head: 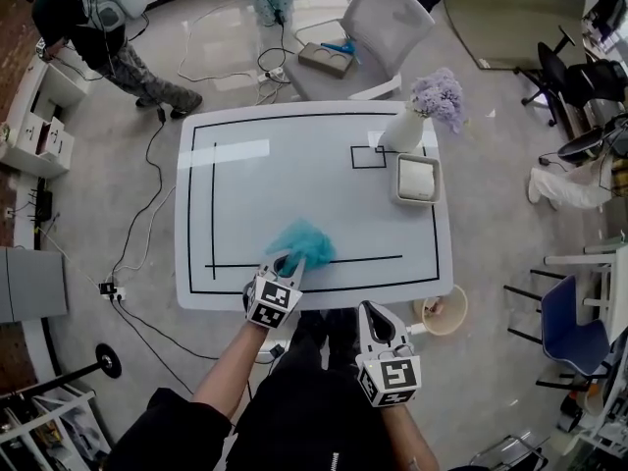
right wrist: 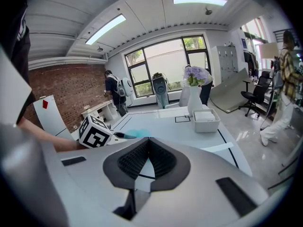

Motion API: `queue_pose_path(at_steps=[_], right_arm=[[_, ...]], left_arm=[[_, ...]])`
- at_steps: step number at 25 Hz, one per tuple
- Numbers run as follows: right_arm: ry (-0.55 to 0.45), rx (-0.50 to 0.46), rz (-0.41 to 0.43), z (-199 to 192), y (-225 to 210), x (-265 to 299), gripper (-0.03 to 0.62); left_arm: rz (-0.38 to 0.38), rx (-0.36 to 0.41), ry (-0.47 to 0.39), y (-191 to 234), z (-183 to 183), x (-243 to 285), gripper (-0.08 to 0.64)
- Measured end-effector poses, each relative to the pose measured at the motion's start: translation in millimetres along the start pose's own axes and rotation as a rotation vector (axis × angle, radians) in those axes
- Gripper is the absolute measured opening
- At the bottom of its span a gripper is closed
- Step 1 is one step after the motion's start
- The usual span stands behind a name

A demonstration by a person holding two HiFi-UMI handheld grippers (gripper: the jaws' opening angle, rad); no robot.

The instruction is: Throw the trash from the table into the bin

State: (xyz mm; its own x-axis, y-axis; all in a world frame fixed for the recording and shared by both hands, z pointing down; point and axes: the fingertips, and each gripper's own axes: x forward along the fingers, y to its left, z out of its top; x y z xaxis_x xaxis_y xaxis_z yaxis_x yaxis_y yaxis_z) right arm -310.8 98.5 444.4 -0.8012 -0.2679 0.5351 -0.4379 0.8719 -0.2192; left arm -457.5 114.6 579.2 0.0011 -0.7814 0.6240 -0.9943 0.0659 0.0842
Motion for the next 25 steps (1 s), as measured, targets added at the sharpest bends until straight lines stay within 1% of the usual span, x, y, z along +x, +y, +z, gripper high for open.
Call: queue_pose_path(at_steps=[6, 11, 18, 25], right_arm=[[-0.025, 0.021, -0.047, -1.5, -1.9, -10.2, 0.009], [-0.048, 0.053, -0.098, -5.8, -10.4, -22.3, 0.009], [-0.092, 0.119, -0.172, -18.1, -36.9, -52.2, 0.009], [-0.139, 0.191, -0.261, -38.7, -81.6, -100.4, 0.009]], left_arm=[[-0.037, 0.040, -0.081, -10.9, 35.3, -17.0, 0.017], [-0.098, 0.093, -0.133, -35.0, 63.5, -19.5, 0.017], [-0.192, 0.175, -0.160, -89.4, 94.1, -7.0, 0.017], [-0.288, 0.261, -0.160, -166.2, 112.3, 13.2, 0.017]])
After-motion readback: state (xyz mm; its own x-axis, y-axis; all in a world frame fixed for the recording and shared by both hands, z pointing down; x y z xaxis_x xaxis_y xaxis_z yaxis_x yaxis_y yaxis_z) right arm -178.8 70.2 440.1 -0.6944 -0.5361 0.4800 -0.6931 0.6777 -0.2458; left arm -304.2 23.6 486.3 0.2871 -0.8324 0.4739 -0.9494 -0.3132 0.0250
